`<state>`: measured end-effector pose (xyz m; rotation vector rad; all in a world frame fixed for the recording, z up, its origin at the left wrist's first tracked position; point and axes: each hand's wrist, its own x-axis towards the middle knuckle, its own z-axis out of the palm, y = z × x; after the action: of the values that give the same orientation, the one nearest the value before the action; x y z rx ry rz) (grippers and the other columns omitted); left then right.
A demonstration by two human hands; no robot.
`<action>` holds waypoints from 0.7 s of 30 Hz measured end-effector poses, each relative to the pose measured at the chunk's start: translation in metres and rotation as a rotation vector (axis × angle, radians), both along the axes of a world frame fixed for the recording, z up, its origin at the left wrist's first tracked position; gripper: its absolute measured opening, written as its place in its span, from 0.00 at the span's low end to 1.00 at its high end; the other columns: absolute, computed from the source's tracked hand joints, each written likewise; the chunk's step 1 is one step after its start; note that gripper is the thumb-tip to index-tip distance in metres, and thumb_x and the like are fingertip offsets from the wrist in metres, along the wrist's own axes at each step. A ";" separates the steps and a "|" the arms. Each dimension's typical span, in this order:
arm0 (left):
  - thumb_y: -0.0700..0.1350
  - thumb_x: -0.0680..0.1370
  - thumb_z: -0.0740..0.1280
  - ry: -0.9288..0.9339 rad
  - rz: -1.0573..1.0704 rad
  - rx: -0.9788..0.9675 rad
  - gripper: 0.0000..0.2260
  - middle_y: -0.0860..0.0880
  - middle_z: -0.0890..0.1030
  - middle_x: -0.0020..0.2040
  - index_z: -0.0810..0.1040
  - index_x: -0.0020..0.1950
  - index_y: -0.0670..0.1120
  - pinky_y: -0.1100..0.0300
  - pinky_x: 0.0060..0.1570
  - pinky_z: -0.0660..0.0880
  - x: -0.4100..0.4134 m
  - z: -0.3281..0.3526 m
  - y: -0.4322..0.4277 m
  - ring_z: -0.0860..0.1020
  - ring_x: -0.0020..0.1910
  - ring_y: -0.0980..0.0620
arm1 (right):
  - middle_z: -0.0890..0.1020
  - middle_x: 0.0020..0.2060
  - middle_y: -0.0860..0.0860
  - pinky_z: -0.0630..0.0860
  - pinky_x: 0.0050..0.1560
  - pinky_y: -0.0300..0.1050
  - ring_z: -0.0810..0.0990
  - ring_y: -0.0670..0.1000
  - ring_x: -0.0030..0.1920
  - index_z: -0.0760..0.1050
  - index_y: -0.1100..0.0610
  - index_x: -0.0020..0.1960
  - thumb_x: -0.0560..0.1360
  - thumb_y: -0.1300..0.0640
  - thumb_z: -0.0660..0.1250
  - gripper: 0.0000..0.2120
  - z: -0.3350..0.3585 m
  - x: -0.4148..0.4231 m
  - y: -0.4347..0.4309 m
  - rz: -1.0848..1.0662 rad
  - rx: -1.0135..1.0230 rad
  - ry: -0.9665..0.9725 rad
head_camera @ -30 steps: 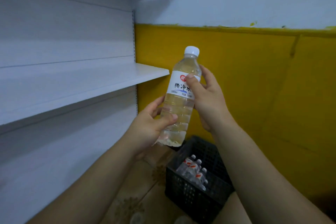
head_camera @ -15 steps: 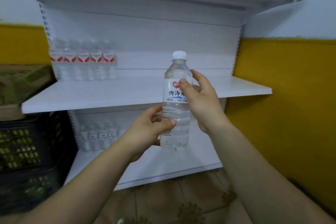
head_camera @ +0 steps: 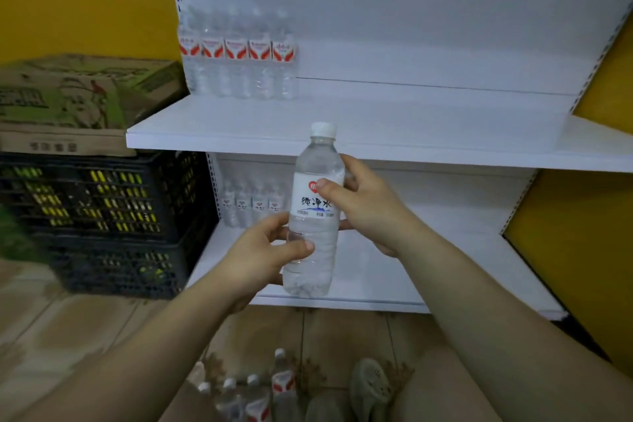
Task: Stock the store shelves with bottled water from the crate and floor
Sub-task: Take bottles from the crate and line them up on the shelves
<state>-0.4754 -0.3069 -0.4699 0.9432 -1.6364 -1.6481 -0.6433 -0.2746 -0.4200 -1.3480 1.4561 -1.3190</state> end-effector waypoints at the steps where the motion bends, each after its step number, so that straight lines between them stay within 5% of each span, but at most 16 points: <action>1: 0.46 0.65 0.72 -0.011 0.006 0.007 0.20 0.38 0.77 0.58 0.79 0.57 0.52 0.40 0.48 0.80 -0.002 -0.004 -0.005 0.81 0.52 0.41 | 0.84 0.51 0.52 0.82 0.45 0.51 0.84 0.50 0.49 0.74 0.42 0.56 0.77 0.57 0.68 0.12 -0.005 -0.003 -0.007 0.002 0.003 -0.007; 10: 0.44 0.64 0.73 -0.081 0.043 0.092 0.23 0.44 0.80 0.59 0.78 0.59 0.51 0.42 0.51 0.79 -0.018 -0.071 -0.075 0.82 0.54 0.44 | 0.82 0.54 0.46 0.79 0.56 0.58 0.82 0.49 0.54 0.69 0.43 0.64 0.75 0.49 0.69 0.19 -0.075 -0.025 -0.084 0.054 0.098 0.108; 16: 0.38 0.70 0.75 -0.141 0.030 0.199 0.21 0.48 0.79 0.59 0.76 0.59 0.55 0.50 0.45 0.80 -0.041 -0.158 -0.135 0.82 0.53 0.48 | 0.77 0.54 0.44 0.82 0.48 0.47 0.79 0.45 0.51 0.62 0.49 0.71 0.75 0.52 0.71 0.28 -0.150 -0.050 -0.139 0.132 0.204 0.222; 21: 0.35 0.74 0.70 -0.194 0.010 0.186 0.21 0.50 0.79 0.58 0.74 0.62 0.54 0.51 0.50 0.80 -0.059 -0.224 -0.178 0.81 0.54 0.50 | 0.76 0.48 0.39 0.79 0.45 0.39 0.79 0.42 0.47 0.63 0.48 0.65 0.73 0.56 0.73 0.26 -0.215 -0.066 -0.182 0.118 0.224 0.202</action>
<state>-0.5346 -0.4852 -0.6936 1.2357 -1.6188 -1.7716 -0.7088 -0.4564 -0.6352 -1.4238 1.5804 -0.9362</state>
